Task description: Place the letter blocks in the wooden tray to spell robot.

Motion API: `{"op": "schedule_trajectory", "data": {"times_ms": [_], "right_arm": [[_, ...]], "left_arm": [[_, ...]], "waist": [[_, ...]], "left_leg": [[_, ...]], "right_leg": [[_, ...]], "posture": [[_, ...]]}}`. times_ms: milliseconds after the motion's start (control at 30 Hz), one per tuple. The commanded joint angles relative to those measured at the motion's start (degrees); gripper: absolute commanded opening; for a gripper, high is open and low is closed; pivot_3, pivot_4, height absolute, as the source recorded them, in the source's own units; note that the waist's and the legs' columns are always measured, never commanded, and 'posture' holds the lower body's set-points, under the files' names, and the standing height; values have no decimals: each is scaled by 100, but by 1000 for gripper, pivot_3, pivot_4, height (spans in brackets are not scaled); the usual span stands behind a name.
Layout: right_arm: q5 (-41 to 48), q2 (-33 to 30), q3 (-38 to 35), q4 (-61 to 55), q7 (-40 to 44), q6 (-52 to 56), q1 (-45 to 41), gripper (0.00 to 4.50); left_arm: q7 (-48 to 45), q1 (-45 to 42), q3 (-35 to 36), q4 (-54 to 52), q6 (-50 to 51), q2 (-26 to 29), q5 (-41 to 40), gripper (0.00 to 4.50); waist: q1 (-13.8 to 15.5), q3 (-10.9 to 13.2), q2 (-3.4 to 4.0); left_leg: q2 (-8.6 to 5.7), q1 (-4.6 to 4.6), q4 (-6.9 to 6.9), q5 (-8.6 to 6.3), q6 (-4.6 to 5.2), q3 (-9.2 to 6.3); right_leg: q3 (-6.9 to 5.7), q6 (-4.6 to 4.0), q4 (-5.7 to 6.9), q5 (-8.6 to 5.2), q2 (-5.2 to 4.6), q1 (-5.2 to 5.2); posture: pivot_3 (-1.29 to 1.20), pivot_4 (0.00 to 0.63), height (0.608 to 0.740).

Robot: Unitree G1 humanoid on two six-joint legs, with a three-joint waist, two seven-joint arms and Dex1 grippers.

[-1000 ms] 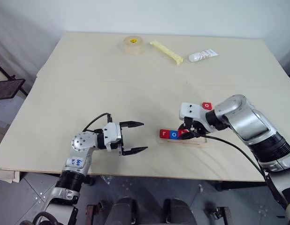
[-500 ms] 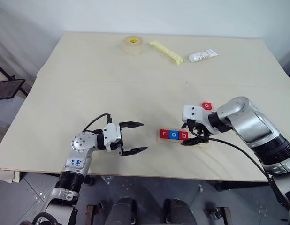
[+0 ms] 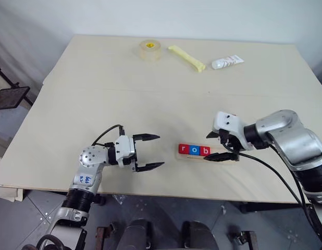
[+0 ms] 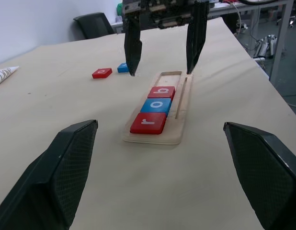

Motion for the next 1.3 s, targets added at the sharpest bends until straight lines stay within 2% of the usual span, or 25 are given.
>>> {"op": "schedule_trajectory", "data": {"times_ms": [33,133,267,367,600,767,1300], "right_arm": [[354,-120,-1212,-181,-440,-128,474,4475],[486,90,-2226,107,-1026,-444,1010,4475],[668,194,-3052,479,-1255,-1039,1716,4475],[821,209,-3443,737,-1321,-1285,2055,4475],[1172,-42,-4151,1341,-896,-1941,2796,4475],[1353,-157,-4229,1470,-653,-2187,3036,4475],[1409,-168,-4052,1483,-848,-2336,3012,4475]], "left_arm": [[27,-46,47,-13,-57,-16,-8,4500],[52,-103,59,154,-95,-37,30,4500],[5,-189,45,285,-104,-65,20,4500],[-60,-280,47,419,-139,-76,17,4500],[-250,-602,122,949,-355,-108,-2,4500],[-345,-768,174,1169,-438,-146,-28,4500],[-454,-768,207,1161,-490,-136,-39,4500]], "waist": [[6,0,0],[9,0,-1],[10,0,-1],[1,0,-1],[0,0,-1],[0,1,-3],[5,1,-2]], "left_leg": [[-1,1,1,0,0,-2],[-4,1,-1,0,1,0],[-4,4,-3,0,2,1],[-5,5,-3,2,4,8],[-4,10,-4,3,6,15],[-3,12,-5,3,7,16],[-4,14,-5,4,7,14]], "right_leg": [[0,0,1,0,0,1],[0,1,-1,0,-2,3],[-1,1,0,0,-1,5],[0,1,-1,0,-2,5],[2,1,-2,0,-2,8],[2,1,-5,0,-2,11],[2,1,-5,0,-4,14]], "posture": [[0,150,740],[0,150,740],[0,150,740],[0,150,740],[0,150,740],[0,150,740],[0,150,740]]}}
